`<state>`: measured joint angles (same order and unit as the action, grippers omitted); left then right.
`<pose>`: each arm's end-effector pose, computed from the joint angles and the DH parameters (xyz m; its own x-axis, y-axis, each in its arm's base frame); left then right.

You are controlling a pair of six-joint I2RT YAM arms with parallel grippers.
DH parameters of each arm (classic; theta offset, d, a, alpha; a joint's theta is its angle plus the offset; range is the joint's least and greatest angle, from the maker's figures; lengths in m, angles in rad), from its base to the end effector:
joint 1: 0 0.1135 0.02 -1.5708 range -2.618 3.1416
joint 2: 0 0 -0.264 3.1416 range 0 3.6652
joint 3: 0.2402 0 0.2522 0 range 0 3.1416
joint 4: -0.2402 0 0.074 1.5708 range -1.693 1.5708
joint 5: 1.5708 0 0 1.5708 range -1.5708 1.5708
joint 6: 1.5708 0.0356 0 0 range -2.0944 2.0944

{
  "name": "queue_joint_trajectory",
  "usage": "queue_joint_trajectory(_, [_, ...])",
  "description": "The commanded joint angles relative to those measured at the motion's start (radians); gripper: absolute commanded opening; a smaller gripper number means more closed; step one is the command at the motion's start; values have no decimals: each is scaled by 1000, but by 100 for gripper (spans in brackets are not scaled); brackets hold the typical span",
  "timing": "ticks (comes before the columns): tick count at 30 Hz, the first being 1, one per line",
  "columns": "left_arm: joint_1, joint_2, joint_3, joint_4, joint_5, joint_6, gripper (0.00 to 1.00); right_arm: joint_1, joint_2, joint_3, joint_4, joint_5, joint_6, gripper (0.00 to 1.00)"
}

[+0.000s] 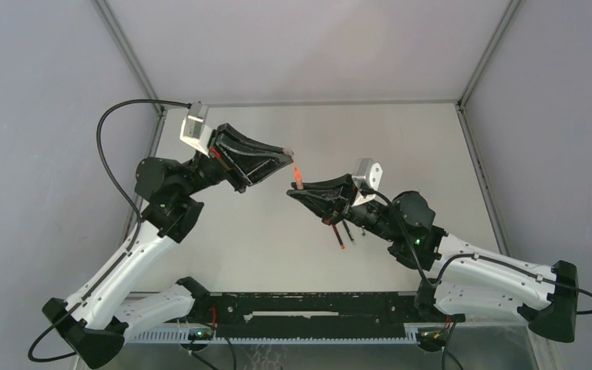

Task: Insert the pens into the pen caps
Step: Insert the pen cap onto the pen.

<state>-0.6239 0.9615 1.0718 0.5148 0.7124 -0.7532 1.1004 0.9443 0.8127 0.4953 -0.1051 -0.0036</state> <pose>0.1387 -0.1285 0.4757 -0.2502 -0.4577 -0.8532 0.9612 -0.0117 -0.2756 0.0956 0.1962 0.3936 0.1646 0.3158 -0.9344 -0.9303 0.3645 -0.0407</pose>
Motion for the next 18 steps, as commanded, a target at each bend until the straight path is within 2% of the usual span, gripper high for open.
queue_joint_trajectory(1, [3,-1,62,40,18,-11,0,9,-10,43,8,16,-22,0])
queue_joint_trajectory(18, [-5,12,70,41,51,-11,0,8,0,43,21,33,-26,0])
